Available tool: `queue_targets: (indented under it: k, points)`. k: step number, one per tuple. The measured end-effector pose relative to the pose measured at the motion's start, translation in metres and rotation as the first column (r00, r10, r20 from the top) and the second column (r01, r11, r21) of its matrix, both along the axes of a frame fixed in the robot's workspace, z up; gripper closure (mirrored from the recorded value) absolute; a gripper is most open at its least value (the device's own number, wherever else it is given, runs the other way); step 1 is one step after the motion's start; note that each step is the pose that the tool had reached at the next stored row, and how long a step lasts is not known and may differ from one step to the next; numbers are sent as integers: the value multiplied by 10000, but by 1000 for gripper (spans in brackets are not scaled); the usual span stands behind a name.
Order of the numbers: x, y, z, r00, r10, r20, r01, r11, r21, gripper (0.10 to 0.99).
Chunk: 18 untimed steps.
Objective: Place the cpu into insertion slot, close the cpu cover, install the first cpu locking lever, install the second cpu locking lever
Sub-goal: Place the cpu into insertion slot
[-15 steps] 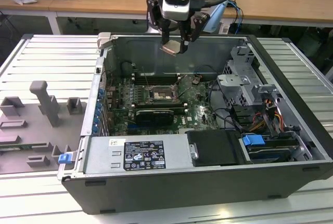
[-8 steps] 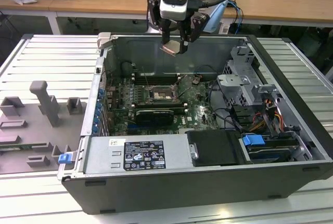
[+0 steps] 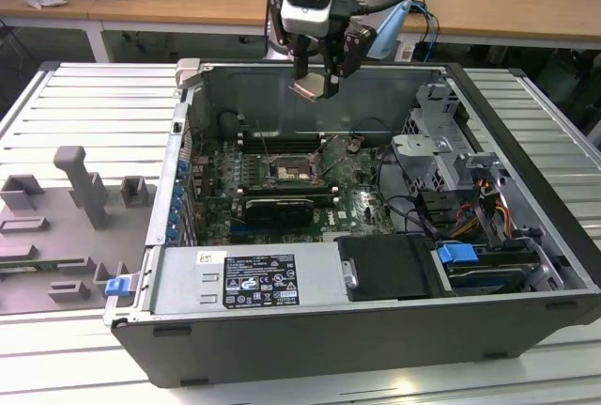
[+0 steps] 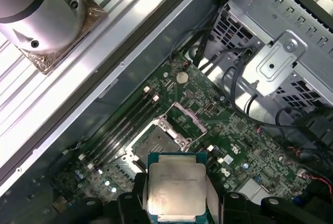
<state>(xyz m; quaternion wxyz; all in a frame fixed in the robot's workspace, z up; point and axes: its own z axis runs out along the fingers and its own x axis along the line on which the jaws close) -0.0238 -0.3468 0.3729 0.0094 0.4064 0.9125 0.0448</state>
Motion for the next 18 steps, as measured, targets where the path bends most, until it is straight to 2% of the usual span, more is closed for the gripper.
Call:
queue_targets:
  k: [3,8,12,18]
  points:
    - [0,0,-1,9995,-312,-1,312,9995,0,549]
    - [0,0,-4,9950,-997,-1,997,9950,0,549]
    - [-1,0,-5,9860,-1667,-1,1667,9860,0,549]
    - [-3,0,-7,9742,-2257,-1,2257,9742,0,549]
